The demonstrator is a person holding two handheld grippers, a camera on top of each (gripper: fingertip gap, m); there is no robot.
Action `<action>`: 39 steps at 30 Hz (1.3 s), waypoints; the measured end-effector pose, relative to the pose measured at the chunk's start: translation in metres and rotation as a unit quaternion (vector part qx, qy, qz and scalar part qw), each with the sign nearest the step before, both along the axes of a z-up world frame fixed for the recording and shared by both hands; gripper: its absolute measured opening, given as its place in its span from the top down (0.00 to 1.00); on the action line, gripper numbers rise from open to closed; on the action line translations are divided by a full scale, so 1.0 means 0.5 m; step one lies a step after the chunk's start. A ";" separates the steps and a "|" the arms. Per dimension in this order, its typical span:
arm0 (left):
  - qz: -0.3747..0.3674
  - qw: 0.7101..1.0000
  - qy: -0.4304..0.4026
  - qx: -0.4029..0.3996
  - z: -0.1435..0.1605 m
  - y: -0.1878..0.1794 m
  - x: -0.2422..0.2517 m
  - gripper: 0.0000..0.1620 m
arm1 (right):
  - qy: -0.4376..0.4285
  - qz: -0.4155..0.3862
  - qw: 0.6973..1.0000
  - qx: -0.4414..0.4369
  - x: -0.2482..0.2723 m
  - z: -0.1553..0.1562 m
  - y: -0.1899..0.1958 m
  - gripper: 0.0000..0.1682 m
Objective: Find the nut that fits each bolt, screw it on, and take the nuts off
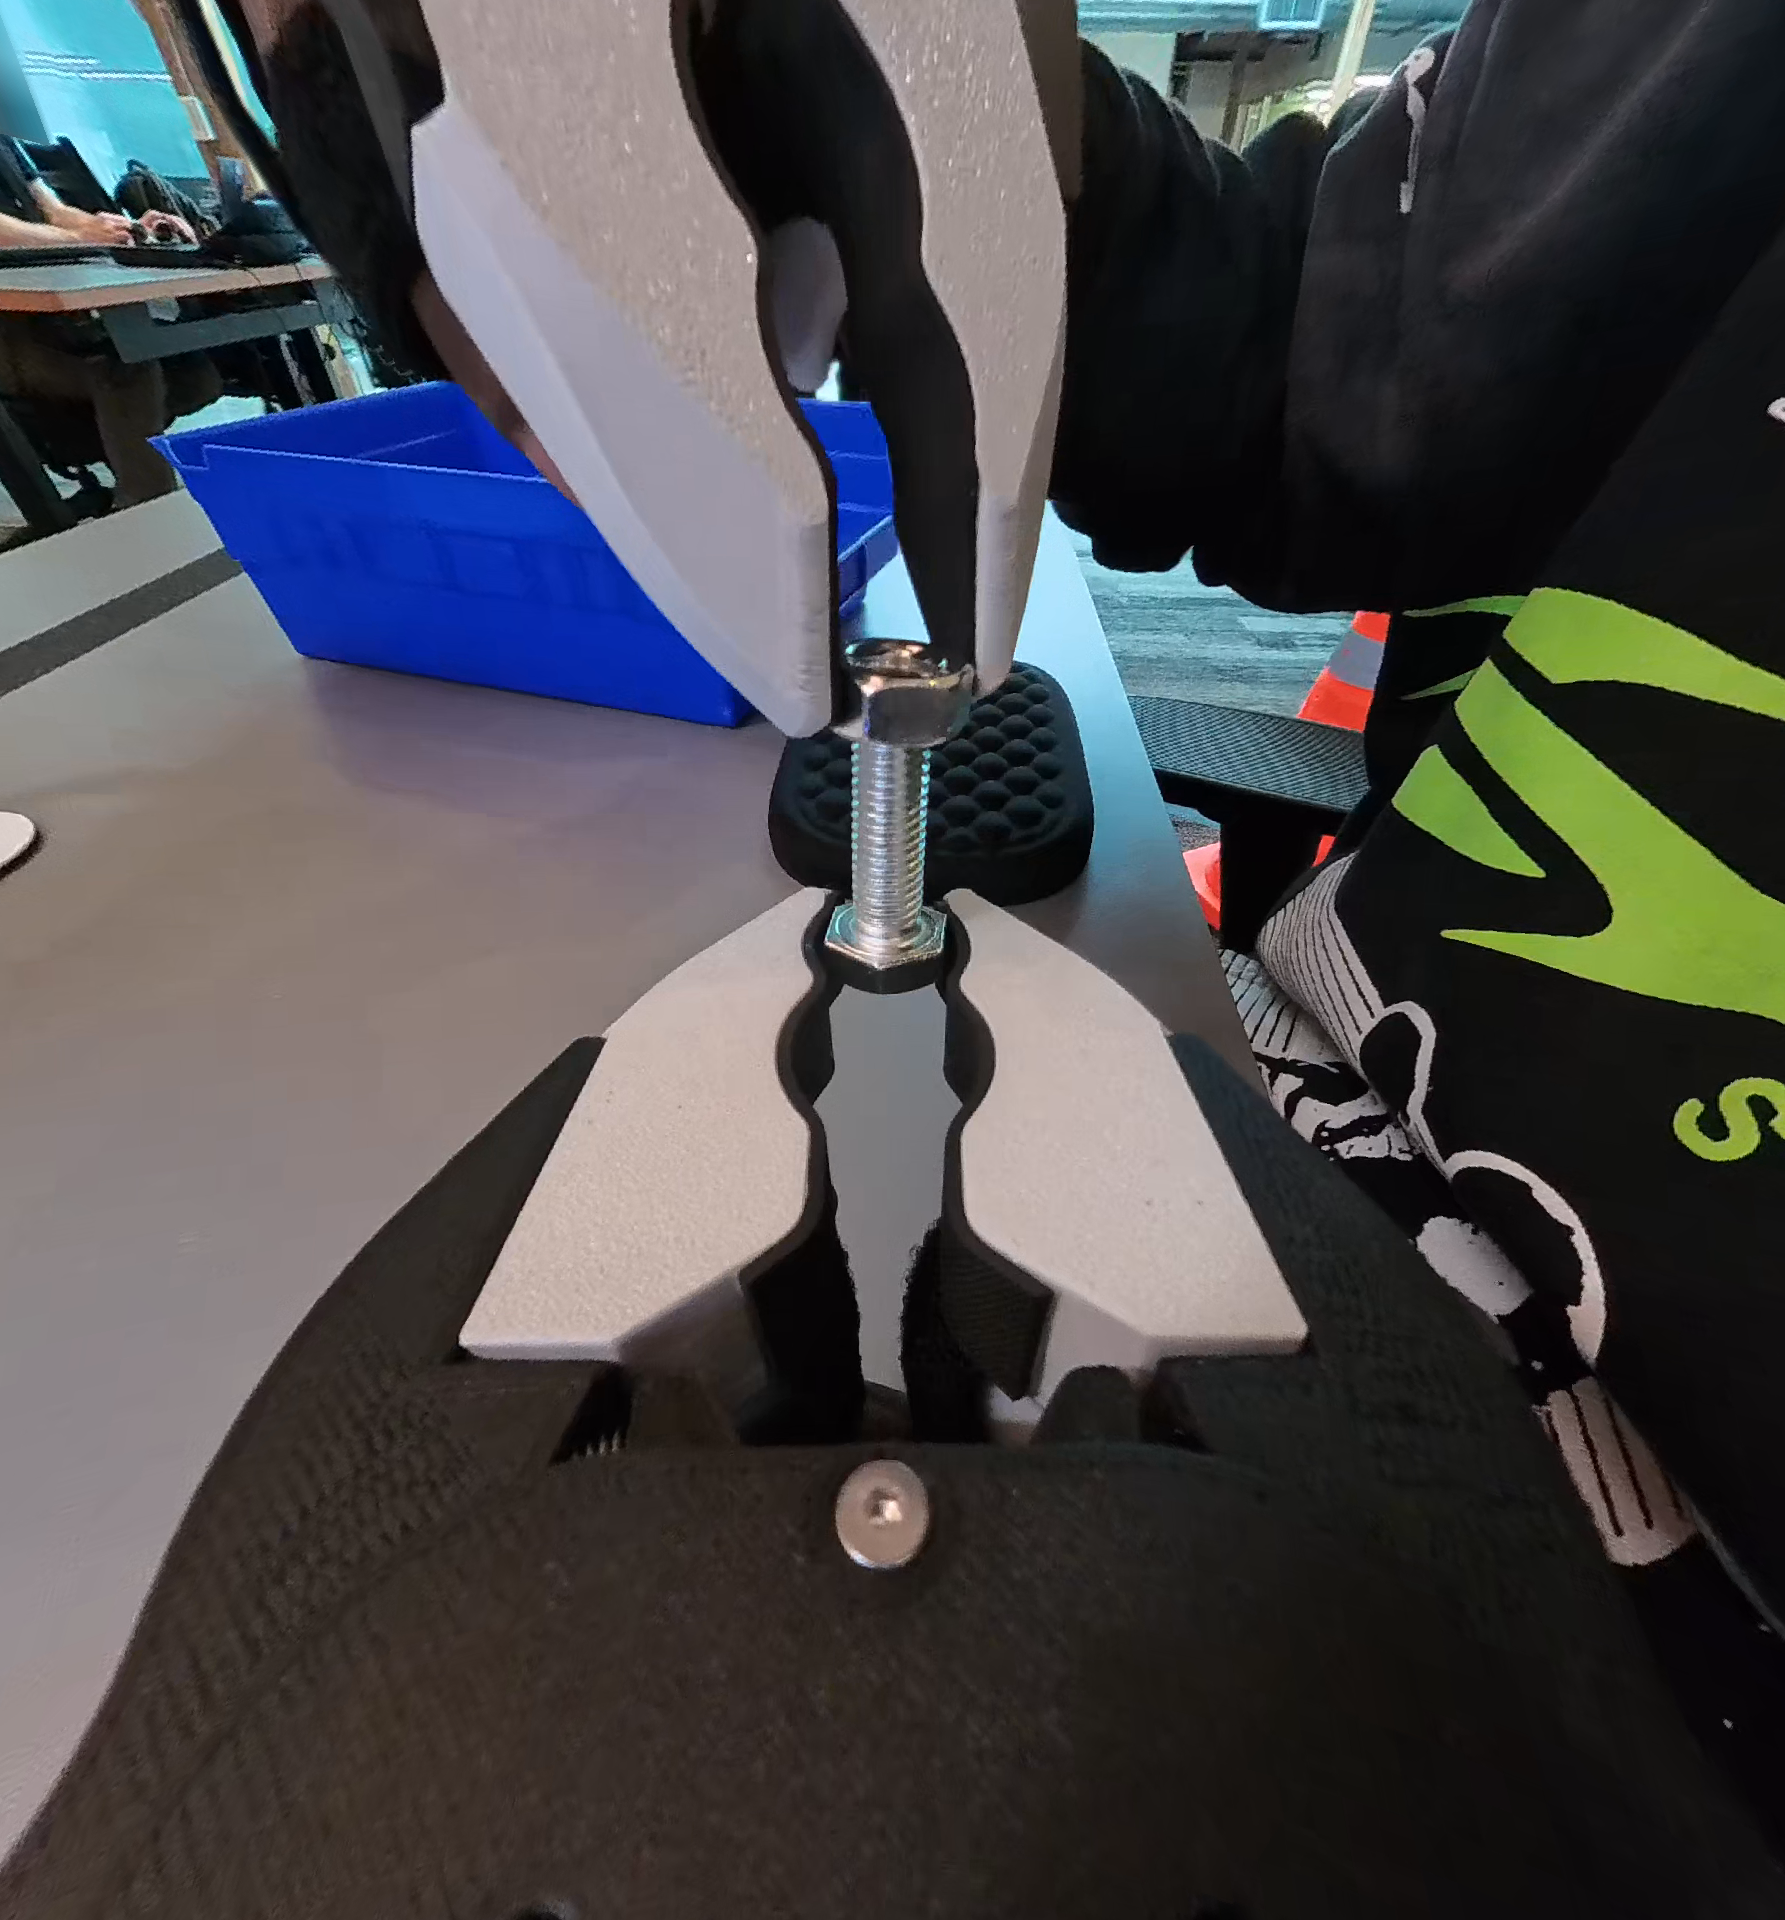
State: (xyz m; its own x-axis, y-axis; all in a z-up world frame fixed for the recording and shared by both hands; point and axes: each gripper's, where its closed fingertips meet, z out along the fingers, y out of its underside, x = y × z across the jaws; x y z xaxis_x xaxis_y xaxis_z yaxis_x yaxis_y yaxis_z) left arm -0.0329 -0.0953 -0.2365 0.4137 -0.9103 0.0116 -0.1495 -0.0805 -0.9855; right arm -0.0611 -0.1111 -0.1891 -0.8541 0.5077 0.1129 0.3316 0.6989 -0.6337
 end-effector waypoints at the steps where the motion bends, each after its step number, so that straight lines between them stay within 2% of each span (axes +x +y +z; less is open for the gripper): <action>1: 0.000 1.000 0.001 0.000 -0.001 0.000 0.000 0.90 | -0.001 -0.001 1.000 -0.001 0.000 -0.001 0.000 0.89; 10: 0.032 0.999 0.019 -0.009 -0.012 0.016 -0.002 0.90 | -0.009 -0.045 0.999 -0.019 -0.001 -0.010 0.015 0.89; 20: 0.130 0.991 -0.006 -0.013 0.001 0.056 -0.033 0.90 | 0.022 -0.203 0.978 -0.033 -0.031 0.001 0.051 0.89; 26: 0.137 0.990 -0.015 -0.012 0.005 0.058 -0.037 0.90 | 0.037 -0.239 0.969 -0.049 -0.035 0.005 0.055 0.89; 32: 0.131 0.991 0.002 -0.012 -0.003 0.056 -0.030 0.90 | 0.024 -0.228 0.973 -0.019 -0.028 -0.002 0.051 0.89; 39: 0.108 0.993 0.045 -0.005 -0.020 0.046 -0.012 0.90 | -0.033 -0.139 0.989 0.041 -0.001 -0.018 0.042 0.90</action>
State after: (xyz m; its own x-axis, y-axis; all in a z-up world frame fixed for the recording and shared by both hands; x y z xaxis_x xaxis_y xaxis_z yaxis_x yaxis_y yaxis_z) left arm -0.0390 -0.0722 -0.2467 0.5994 -0.8001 -0.0252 -0.2149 -0.1305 -0.9679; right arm -0.0614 -0.0899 -0.1984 -0.6890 0.7161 0.1120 0.5573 0.6222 -0.5497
